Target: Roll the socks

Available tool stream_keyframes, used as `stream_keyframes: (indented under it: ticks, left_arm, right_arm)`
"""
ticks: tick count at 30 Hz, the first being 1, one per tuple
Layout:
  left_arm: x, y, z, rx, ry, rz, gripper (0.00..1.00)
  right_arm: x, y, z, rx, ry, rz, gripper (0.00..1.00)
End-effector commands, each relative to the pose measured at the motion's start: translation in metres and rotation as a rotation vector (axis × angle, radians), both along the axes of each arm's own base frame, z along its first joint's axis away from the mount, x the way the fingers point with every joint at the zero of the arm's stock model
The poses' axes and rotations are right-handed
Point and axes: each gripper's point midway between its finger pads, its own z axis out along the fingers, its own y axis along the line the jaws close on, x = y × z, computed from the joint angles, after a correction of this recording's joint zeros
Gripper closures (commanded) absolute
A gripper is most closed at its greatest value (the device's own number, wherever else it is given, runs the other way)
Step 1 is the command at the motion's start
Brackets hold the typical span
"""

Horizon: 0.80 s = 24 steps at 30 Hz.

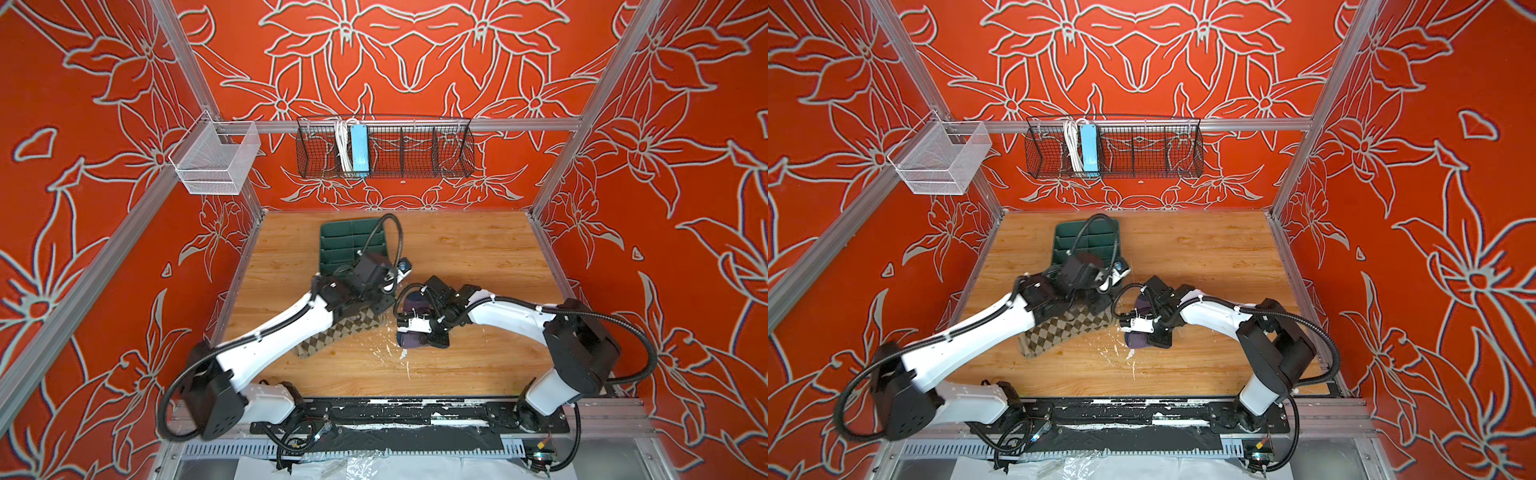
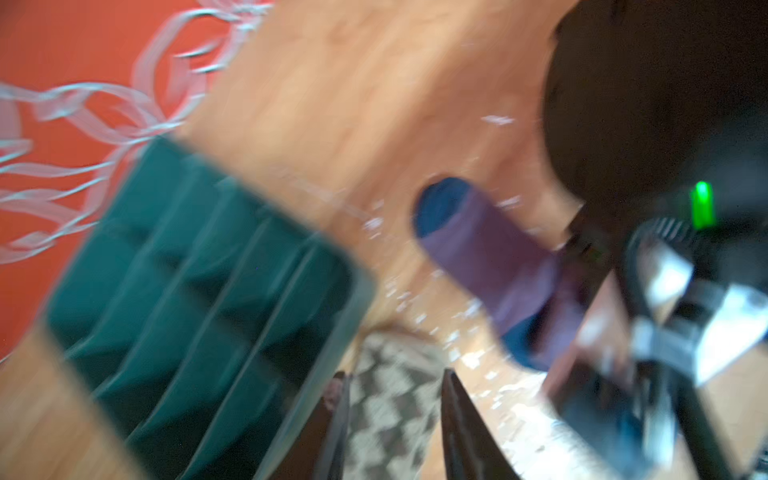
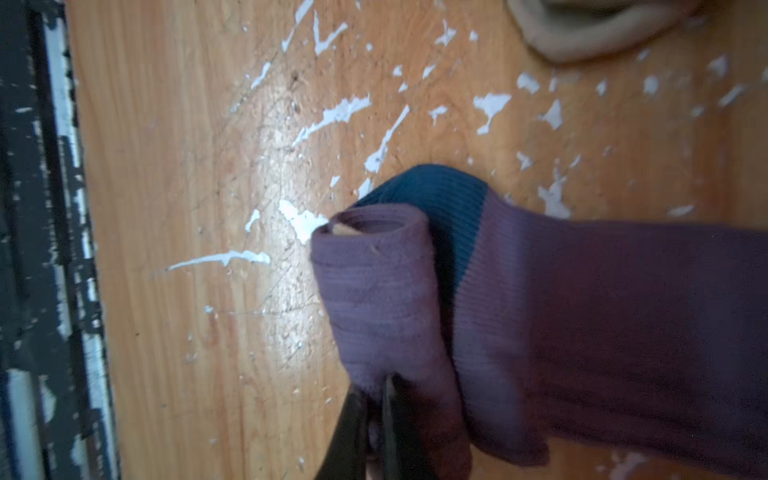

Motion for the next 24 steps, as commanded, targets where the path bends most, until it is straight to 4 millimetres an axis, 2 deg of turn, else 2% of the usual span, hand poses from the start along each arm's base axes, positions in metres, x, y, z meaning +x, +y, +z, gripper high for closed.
stream_keyframes:
  ticks: [1,3,5,7,9,11,14,19,22,24]
  left_arm:
    - [-0.004,0.044,0.073,-0.083,-0.325,0.125,0.56]
    - [-0.024,0.047,0.086,-0.109,-0.403,0.031,0.54]
    - [-0.04,0.047,0.091,-0.117,-0.438,-0.05,0.51]
    - [-0.054,0.046,0.088,-0.108,-0.415,-0.118,0.5]
    - [-0.066,0.039,0.076,-0.085,-0.354,-0.198,0.5]
    - [-0.076,0.027,0.058,-0.056,-0.276,-0.282,0.5]
    - [-0.088,0.001,0.019,0.059,-0.22,-0.415,0.48]
    - [-0.112,-0.052,-0.066,0.32,-0.221,-0.648,0.43]
    - [-0.118,-0.076,-0.101,0.34,-0.148,-0.695,0.43]
    - [-0.115,-0.088,-0.116,0.347,-0.129,-0.695,0.43]
  right_arm:
    - [-0.034,-0.016,-0.008,-0.054,0.266,-0.061,1.0]
    - [-0.034,-0.018,-0.012,-0.066,0.309,-0.058,1.0]
    - [-0.03,-0.021,-0.018,-0.092,0.344,-0.068,1.0]
    - [-0.024,-0.025,-0.024,-0.124,0.365,-0.091,1.0]
    - [-0.023,-0.025,-0.027,-0.138,0.39,-0.091,1.0]
    - [-0.02,-0.025,-0.03,-0.148,0.407,-0.092,1.0]
    - [-0.014,-0.027,-0.037,-0.178,0.436,-0.106,1.0]
    - [-0.003,-0.028,-0.048,-0.199,0.491,-0.131,1.0]
    - [-0.001,-0.027,-0.048,-0.205,0.51,-0.123,1.0]
    - [-0.001,-0.027,-0.047,-0.201,0.517,-0.12,1.0]
